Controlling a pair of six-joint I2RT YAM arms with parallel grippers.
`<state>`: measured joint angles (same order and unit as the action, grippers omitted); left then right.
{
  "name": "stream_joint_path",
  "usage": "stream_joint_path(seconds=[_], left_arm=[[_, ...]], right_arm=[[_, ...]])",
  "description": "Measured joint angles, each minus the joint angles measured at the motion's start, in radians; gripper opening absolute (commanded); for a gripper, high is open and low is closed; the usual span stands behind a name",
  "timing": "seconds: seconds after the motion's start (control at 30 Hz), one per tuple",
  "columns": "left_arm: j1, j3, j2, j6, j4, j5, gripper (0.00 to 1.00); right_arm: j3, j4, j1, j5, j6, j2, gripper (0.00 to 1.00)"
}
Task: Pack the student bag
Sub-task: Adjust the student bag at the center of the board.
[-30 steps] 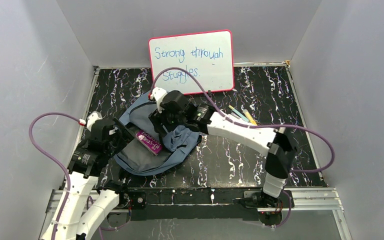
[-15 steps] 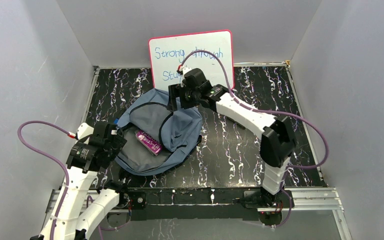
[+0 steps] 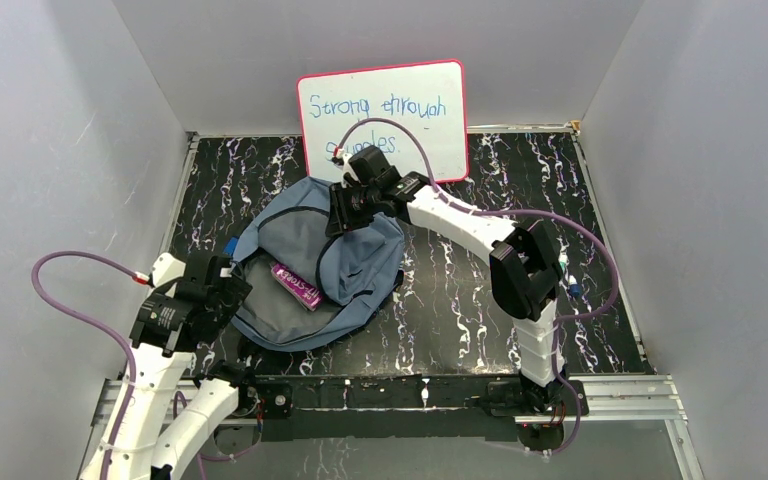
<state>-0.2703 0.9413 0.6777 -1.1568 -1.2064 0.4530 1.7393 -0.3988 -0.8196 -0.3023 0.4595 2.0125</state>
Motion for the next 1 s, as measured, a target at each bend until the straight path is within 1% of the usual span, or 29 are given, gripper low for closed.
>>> stream_joint_path(seconds=[0.1,0.27,0.47,0.5,0.6,0.67,0.83,1.0], left_arm=[[0.000,0.000,-0.010,-0.002,-0.006,0.002,0.75],[0.000,0.000,-0.009,-0.013,-0.019,0.014,0.75],[0.000,0.023,-0.009,-0.042,-0.061,0.059,0.75],[0.000,0.031,-0.009,-0.049,-0.069,0.069,0.75],[0.000,0.055,-0.010,-0.060,-0.090,0.101,0.76],[0.000,0.058,-0.010,-0.061,-0.093,0.114,0.76],[0.000,0.058,-0.010,-0.066,-0.103,0.121,0.76],[0.000,0.037,-0.009,-0.062,-0.092,0.124,0.76]], right_arm=[[-0.003,0.011,-0.004,-0.004,-0.011,-0.004,0.28],[-0.018,0.035,-0.057,-0.008,-0.063,-0.039,0.27],[0.000,0.051,-0.221,-0.014,-0.169,-0.061,0.37],[0.004,0.051,-0.246,-0.015,-0.182,-0.061,0.40],[0.014,0.050,-0.320,-0.022,-0.218,-0.061,0.55],[0.017,0.049,-0.353,-0.039,-0.238,-0.061,0.61],[0.010,0.053,-0.373,-0.084,-0.264,-0.063,0.65],[-0.064,0.058,-0.363,-0.031,-0.262,-0.110,0.64]])
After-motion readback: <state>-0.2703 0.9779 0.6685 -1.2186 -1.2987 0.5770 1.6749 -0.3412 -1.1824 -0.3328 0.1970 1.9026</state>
